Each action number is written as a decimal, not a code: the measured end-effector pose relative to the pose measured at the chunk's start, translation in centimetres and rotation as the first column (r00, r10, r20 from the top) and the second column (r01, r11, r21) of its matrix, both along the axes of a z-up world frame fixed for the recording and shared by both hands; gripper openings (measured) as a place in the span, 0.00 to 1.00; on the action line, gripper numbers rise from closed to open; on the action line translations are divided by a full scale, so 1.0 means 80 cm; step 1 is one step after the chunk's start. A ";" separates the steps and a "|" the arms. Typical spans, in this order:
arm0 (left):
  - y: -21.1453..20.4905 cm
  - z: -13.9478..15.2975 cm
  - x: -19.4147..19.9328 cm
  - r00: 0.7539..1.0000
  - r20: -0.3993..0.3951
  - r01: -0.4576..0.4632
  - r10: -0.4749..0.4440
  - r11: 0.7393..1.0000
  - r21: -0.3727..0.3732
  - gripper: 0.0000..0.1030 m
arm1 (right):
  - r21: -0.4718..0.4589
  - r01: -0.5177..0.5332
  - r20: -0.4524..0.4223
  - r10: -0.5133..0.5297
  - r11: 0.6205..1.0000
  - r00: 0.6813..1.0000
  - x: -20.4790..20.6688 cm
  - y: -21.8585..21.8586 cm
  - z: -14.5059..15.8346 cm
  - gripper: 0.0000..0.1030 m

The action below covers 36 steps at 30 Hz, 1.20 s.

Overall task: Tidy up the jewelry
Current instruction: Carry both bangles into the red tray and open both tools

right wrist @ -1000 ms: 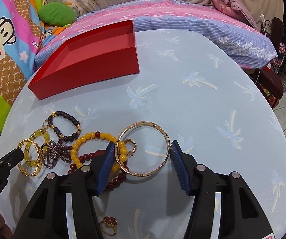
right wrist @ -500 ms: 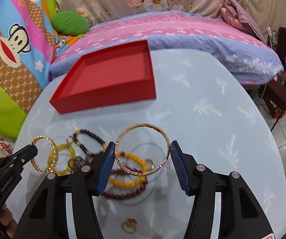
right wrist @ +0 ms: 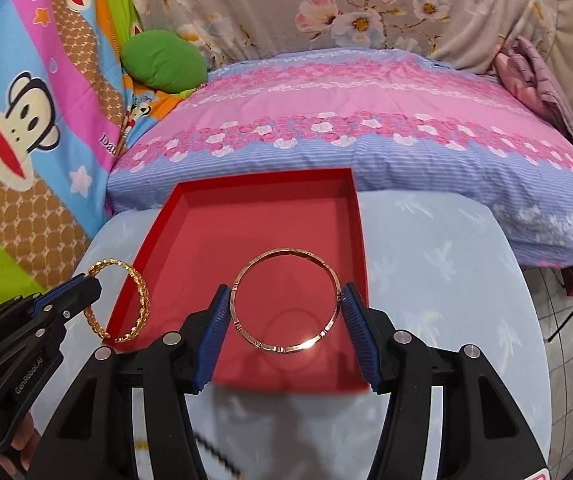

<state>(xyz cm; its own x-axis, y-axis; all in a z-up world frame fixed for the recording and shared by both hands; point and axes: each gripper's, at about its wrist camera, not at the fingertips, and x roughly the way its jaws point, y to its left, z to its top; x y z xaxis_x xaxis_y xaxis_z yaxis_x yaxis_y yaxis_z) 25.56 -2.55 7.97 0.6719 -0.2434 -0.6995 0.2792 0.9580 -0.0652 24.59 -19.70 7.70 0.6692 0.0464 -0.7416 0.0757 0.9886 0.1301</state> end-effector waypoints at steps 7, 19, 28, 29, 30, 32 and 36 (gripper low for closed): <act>-0.026 -0.017 0.102 0.999 -0.044 0.031 -0.030 0.999 0.020 0.06 | -0.034 -0.027 -0.073 0.025 0.999 0.997 0.105 0.001 -0.025 0.53; -0.045 -0.075 0.191 0.986 -0.164 0.031 -0.019 0.997 0.071 0.08 | -0.047 -0.020 -0.181 0.011 0.999 0.983 0.191 -0.015 -0.074 0.47; -0.042 -0.082 0.186 0.989 -0.149 0.003 0.009 0.997 0.082 0.42 | -0.055 -0.016 -0.174 0.006 0.998 0.985 0.187 -0.022 -0.077 0.59; -0.042 -0.080 0.185 0.989 -0.146 0.003 0.009 0.997 0.081 0.43 | -0.059 -0.017 -0.169 0.006 0.998 0.986 0.185 -0.021 -0.075 0.61; -0.041 -0.079 0.182 0.990 -0.143 0.002 0.009 0.997 0.081 0.44 | -0.066 -0.016 -0.163 0.005 0.998 0.987 0.182 -0.020 -0.072 0.64; -0.039 -0.075 0.177 0.990 -0.139 0.001 0.011 0.997 0.080 0.44 | -0.071 -0.019 -0.150 0.008 0.997 0.989 0.176 -0.017 -0.066 0.65; -0.036 -0.063 0.160 0.992 -0.123 0.002 0.008 0.997 0.078 0.45 | -0.069 -0.028 -0.123 0.019 0.997 0.992 0.157 -0.011 -0.049 0.66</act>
<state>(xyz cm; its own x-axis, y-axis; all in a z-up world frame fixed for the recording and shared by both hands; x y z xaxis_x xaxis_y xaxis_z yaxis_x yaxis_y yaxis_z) 38.39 -5.44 2.92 0.5804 -0.1828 -0.7936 0.2705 0.9624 -0.0239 37.12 -20.59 3.76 0.5731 0.0059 -0.8195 0.0635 0.9966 0.0516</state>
